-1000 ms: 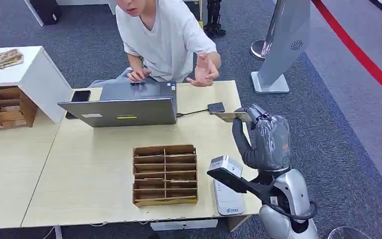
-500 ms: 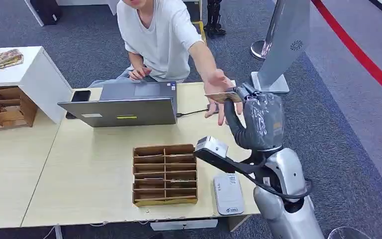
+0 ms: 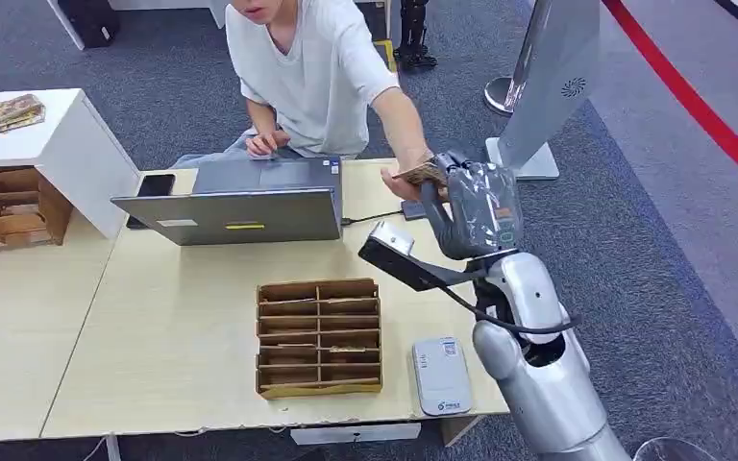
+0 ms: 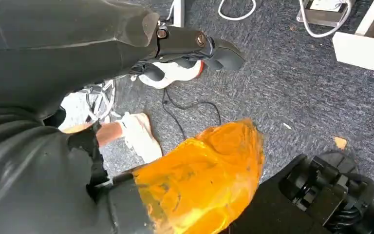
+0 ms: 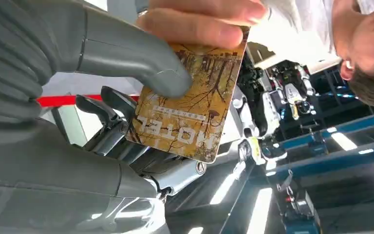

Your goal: Pass the card to the sensor for recognition and then transmit it.

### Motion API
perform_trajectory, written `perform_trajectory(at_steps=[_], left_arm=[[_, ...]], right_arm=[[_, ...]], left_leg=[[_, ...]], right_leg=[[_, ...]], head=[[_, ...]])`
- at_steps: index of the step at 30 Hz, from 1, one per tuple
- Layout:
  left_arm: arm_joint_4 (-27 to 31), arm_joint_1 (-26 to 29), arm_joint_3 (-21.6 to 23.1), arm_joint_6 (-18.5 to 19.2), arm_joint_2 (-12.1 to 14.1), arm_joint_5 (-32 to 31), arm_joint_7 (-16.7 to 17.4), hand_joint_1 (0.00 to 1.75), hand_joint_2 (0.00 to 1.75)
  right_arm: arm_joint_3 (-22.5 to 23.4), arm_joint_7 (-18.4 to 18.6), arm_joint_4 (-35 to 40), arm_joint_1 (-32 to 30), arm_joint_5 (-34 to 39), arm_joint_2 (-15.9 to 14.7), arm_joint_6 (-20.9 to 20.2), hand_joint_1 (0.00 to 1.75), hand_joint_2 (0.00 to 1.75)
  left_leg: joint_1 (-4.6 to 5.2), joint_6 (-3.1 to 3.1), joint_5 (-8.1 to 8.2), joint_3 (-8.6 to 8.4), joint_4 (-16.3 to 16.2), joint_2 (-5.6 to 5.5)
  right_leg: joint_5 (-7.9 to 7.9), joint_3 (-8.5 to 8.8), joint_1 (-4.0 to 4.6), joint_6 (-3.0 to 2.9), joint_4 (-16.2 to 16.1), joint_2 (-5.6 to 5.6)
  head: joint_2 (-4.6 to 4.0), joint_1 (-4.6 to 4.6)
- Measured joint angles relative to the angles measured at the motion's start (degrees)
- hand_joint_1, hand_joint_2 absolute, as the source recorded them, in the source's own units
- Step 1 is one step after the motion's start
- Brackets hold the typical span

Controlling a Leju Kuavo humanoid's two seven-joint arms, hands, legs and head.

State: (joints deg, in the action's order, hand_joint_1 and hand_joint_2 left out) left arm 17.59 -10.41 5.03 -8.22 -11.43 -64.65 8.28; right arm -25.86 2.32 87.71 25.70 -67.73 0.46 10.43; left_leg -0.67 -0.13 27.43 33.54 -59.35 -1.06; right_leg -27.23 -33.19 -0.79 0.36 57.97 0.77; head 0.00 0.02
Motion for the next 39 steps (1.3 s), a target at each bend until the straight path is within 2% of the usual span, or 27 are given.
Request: perform_trajectory(at_steps=[3,4,5,6,9,10,26,31,39], left_arm=[[0.0,0.0,0.0,0.0,-0.02,0.0,-0.02,0.0,0.0],[0.0,0.0,0.0,0.0,-0.04,0.0,-0.02,0.0,0.0],[0.0,0.0,0.0,0.0,-0.04,0.0,-0.02,0.0,0.0],[0.0,0.0,0.0,0.0,-0.04,-0.06,0.0,0.0,0.0],[0.0,0.0,0.0,0.0,-0.04,-0.18,-0.02,0.0,0.0],[0.0,0.0,0.0,0.0,-0.04,-0.22,-0.02,0.0,0.0],[0.0,-0.01,0.0,0.15,-0.07,-0.96,0.02,0.0,0.0],[0.0,0.0,-0.02,-0.02,-0.07,-0.44,0.42,0.0,0.0],[0.0,0.1,-0.37,-1.27,0.07,0.98,0.42,0.0,0.0]], right_arm=[[0.0,0.0,-0.68,0.07,-0.02,0.04,0.0,1.75,1.75],[0.0,0.0,-0.87,0.09,-0.02,0.04,0.0,1.61,1.75],[0.0,0.04,-1.05,0.13,0.02,0.04,-0.22,1.31,1.75],[0.0,0.48,-1.22,0.21,0.32,0.04,-1.04,0.0,1.75],[-0.02,2.17,-2.03,0.34,1.27,0.07,-3.15,0.0,1.75],[-0.02,2.49,-2.4,0.34,1.55,0.09,-3.48,0.0,0.0],[-0.35,2.67,-3.63,0.08,4.33,0.87,-3.85,0.0,0.0],[-0.61,0.72,-1.53,-1.6,5.68,0.9,-2.58,0.0,0.0],[-1.88,-4.26,6.57,-6.59,10.27,1.18,0.0,0.0,0.0]], left_leg=[[0.0,0.0,0.0,0.01,0.0,0.0],[0.0,0.0,0.0,0.01,0.0,0.0],[0.0,0.0,0.0,0.01,0.0,0.0],[0.0,0.0,0.0,0.01,0.0,0.0],[0.0,0.0,0.01,0.02,0.0,0.0],[0.0,0.0,0.0,0.02,0.0,0.0],[0.0,0.0,0.0,0.01,0.0,0.01],[0.0,0.0,0.0,0.01,0.0,0.01],[0.0,0.01,0.01,0.02,0.01,0.01]], right_leg=[[0.0,0.0,0.0,0.0,0.0,0.0],[0.0,0.0,0.0,0.0,0.0,0.0],[0.0,-0.01,0.0,0.0,0.0,0.0],[0.0,-0.01,0.0,0.0,0.0,0.0],[0.0,-0.01,0.0,0.0,0.0,0.0],[0.0,-0.01,0.0,0.0,0.0,0.0],[0.0,-0.03,0.0,0.0,0.0,0.01],[0.0,-0.03,0.0,0.0,0.0,0.0],[-0.01,-0.04,0.0,0.0,0.0,0.0]], head=[[0.0,-0.02],[0.0,-0.02],[0.0,-0.02],[0.0,-0.02],[0.0,-0.02],[0.0,-0.02],[0.0,-0.02],[0.0,-0.02],[0.0,0.0]])
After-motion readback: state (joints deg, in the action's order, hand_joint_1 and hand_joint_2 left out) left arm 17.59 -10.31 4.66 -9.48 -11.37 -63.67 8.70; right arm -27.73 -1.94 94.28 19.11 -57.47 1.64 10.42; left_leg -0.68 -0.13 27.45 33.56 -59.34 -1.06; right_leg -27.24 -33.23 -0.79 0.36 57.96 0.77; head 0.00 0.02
